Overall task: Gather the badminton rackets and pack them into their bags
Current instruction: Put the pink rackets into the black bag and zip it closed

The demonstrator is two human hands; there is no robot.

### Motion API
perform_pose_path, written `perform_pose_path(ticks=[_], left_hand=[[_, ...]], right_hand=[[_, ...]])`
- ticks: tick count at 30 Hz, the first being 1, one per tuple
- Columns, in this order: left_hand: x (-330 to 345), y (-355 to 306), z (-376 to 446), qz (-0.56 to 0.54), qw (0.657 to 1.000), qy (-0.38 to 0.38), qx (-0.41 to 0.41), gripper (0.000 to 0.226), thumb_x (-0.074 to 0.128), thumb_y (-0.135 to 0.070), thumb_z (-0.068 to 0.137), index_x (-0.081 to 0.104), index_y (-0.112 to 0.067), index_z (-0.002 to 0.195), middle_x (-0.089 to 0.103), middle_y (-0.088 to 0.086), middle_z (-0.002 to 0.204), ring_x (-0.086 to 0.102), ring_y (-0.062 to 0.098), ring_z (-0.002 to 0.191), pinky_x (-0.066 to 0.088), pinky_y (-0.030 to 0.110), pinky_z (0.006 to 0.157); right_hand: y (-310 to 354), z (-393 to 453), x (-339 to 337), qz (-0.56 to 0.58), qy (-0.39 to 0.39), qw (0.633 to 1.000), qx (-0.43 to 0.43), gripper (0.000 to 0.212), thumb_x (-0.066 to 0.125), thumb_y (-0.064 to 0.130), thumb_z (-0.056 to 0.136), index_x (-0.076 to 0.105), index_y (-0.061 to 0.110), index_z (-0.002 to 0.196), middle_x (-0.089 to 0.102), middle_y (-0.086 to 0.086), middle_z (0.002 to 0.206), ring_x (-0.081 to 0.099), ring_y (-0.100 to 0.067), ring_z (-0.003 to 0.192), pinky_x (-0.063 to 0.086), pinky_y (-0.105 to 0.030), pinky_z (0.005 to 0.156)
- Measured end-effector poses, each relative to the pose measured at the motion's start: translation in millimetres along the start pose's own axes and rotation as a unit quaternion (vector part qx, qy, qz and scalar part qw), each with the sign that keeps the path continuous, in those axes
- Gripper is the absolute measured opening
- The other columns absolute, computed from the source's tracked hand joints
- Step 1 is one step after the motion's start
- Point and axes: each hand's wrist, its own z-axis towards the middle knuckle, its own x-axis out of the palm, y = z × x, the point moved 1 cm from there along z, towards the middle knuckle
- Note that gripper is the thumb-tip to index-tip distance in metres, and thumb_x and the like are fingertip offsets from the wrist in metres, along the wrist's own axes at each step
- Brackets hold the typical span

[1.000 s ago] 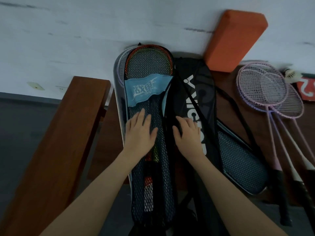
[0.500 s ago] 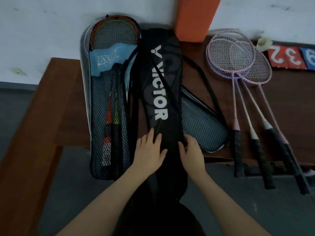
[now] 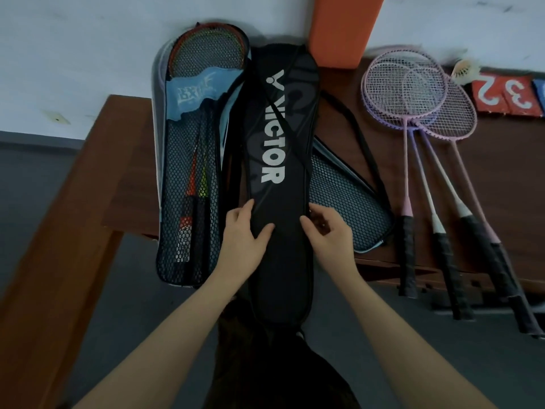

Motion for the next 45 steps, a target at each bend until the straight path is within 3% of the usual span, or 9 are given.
perform_pose_path(ticks=[5, 10, 17, 22, 28, 32, 37, 42, 45], left_hand=[[-22.0, -1.9, 9.2, 0.009, 1.000, -0.021, 0.005, 0.055, 0.059, -0.021, 0.090, 0.038, -0.013, 0.140, 0.043, 0.007, 0.129, 0.047, 0.017, 0.112, 0.035, 0.018, 0.095], [-26.9, 5.7, 15.5, 0.035, 0.999, -0.005, 0.010, 0.056, 0.058, -0.022, 0.091, 0.037, -0.011, 0.141, 0.043, 0.007, 0.130, 0.043, 0.015, 0.117, 0.028, 0.011, 0.093], [-26.5, 11.7, 21.1, 0.062, 0.998, -0.005, 0.033, 0.054, 0.057, -0.020, 0.092, 0.036, -0.008, 0.140, 0.043, 0.009, 0.128, 0.044, 0.015, 0.115, 0.023, 0.005, 0.088], [-24.7, 10.7, 25.9, 0.068, 0.996, -0.030, 0.043, 0.050, 0.058, -0.013, 0.090, 0.041, -0.005, 0.137, 0.047, 0.013, 0.124, 0.048, 0.019, 0.113, 0.027, 0.009, 0.090], [-23.7, 5.5, 37.7, 0.074, 0.995, -0.049, 0.049, 0.046, 0.056, -0.010, 0.091, 0.044, -0.003, 0.135, 0.049, 0.015, 0.123, 0.048, 0.021, 0.112, 0.025, 0.009, 0.091], [-18.4, 9.6, 38.4, 0.097, 0.993, -0.029, 0.053, 0.045, 0.053, -0.010, 0.093, 0.042, -0.002, 0.136, 0.047, 0.018, 0.120, 0.048, 0.024, 0.110, 0.026, 0.009, 0.091], [-13.9, 18.0, 18.4, 0.275, 0.955, 0.052, 0.100, 0.053, 0.049, -0.036, 0.093, 0.040, -0.006, 0.137, 0.033, 0.027, 0.138, 0.040, 0.041, 0.120, 0.032, 0.047, 0.102], [-16.6, 40.3, -38.3, 0.346, 0.918, 0.093, 0.171, 0.081, 0.024, -0.075, 0.080, 0.057, -0.015, 0.123, 0.044, 0.018, 0.137, 0.038, 0.037, 0.126, 0.032, 0.051, 0.100], [-15.5, 52.7, -57.4, 0.367, 0.902, 0.145, 0.177, 0.092, 0.030, -0.084, 0.068, 0.054, -0.017, 0.126, 0.042, 0.016, 0.139, 0.030, 0.035, 0.132, 0.029, 0.053, 0.103]], right_hand=[[-0.7, 17.9, 8.6, -0.044, 0.003, 0.999, 0.020, 0.032, 0.064, 0.019, 0.086, 0.057, 0.008, 0.115, 0.056, -0.002, 0.108, 0.052, -0.008, 0.097, 0.037, -0.007, 0.083], [4.2, 46.8, 28.1, 0.064, 0.084, 0.984, 0.146, 0.060, 0.053, 0.024, 0.094, 0.023, 0.015, 0.144, 0.045, -0.002, 0.136, 0.043, -0.009, 0.119, 0.037, -0.026, 0.100], [1.9, 45.8, 31.0, 0.016, 0.000, 0.992, 0.122, 0.025, 0.063, 0.019, 0.087, 0.059, 0.009, 0.110, 0.060, 0.006, 0.084, 0.058, -0.002, 0.079, 0.050, -0.020, 0.076], [-4.5, 14.3, 22.6, 0.038, 0.047, 0.993, 0.105, 0.011, 0.063, 0.009, 0.086, 0.062, 0.014, 0.096, 0.066, -0.001, 0.087, 0.064, -0.013, 0.082, 0.050, -0.024, 0.074], [-1.2, -34.6, 14.4, 0.083, 0.030, 0.992, 0.093, 0.028, 0.064, 0.004, 0.085, 0.059, 0.030, 0.091, 0.064, 0.010, 0.090, 0.059, 0.006, 0.085, 0.045, -0.010, 0.079], [1.6, -47.7, 9.1, 0.064, 0.052, 0.995, 0.056, 0.019, 0.066, 0.010, 0.084, 0.065, 0.023, 0.097, 0.068, 0.005, 0.095, 0.063, -0.006, 0.092, 0.050, -0.023, 0.085], [-5.7, -47.9, 1.5, 0.036, 0.063, 0.996, 0.051, 0.024, 0.064, 0.012, 0.086, 0.066, 0.010, 0.110, 0.069, 0.001, 0.104, 0.061, -0.008, 0.100, 0.048, -0.029, 0.093], [-8.8, -58.1, 6.3, 0.069, 0.105, 0.989, 0.072, 0.034, 0.060, 0.005, 0.088, 0.061, 0.016, 0.119, 0.066, 0.006, 0.110, 0.058, 0.000, 0.103, 0.043, -0.015, 0.093], [-17.8, -66.4, 11.9, 0.039, 0.143, 0.987, 0.063, 0.048, 0.061, 0.003, 0.086, 0.053, 0.021, 0.129, 0.062, 0.000, 0.110, 0.058, -0.005, 0.100, 0.045, -0.015, 0.089]])
